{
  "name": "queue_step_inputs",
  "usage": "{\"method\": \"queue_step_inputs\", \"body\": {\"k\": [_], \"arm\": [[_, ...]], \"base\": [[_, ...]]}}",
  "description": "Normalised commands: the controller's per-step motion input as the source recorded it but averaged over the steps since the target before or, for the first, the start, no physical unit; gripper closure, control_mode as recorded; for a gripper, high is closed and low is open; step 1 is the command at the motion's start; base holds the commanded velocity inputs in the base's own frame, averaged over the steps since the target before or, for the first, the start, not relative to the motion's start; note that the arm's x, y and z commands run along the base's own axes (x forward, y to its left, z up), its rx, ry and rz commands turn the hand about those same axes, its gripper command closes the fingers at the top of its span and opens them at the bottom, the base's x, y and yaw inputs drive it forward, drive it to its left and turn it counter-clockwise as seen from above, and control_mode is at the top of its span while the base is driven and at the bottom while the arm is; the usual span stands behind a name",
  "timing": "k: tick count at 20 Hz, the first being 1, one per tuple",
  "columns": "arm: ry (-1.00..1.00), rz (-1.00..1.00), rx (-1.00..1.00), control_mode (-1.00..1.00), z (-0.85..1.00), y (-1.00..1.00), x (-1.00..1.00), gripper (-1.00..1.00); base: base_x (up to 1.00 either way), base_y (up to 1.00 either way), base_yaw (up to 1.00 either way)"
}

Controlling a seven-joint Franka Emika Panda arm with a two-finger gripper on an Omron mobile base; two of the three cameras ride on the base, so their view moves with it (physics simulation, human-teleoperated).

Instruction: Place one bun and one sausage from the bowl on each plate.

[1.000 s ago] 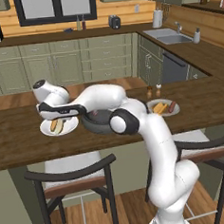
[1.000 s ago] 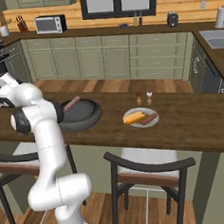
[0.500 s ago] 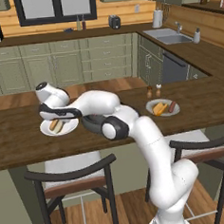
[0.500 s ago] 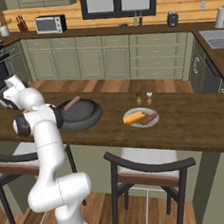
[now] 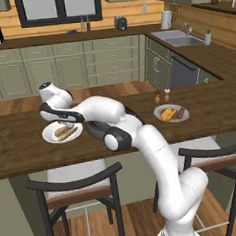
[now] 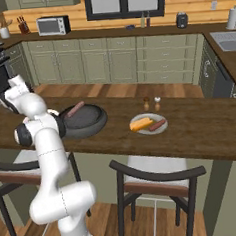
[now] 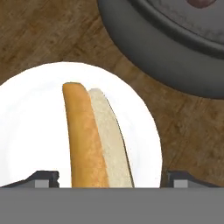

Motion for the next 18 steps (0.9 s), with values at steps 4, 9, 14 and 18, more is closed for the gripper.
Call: {"method": "queue_step_inputs", "body": {"k": [4, 9, 14, 18], "arm": [[-0.05, -0.08, 0.09, -1.00, -0.10, -0.23, -0.09, -1.00], [-0.18, -0.05, 0.18, -1.00, 0.84, -0.75, -0.79, -1.00], [0.07, -0.03, 0.15, -1.00, 0.55, -1.00, -0.14, -1.00], [0.08, 0.00, 0.06, -1.00, -0.06, -1.00, 0.14, -1.00]], "base": [[0.00, 0.00, 0.00], [0.00, 0.00, 0.00], [0.00, 0.00, 0.00], [0.00, 0.00, 0.00]]}}
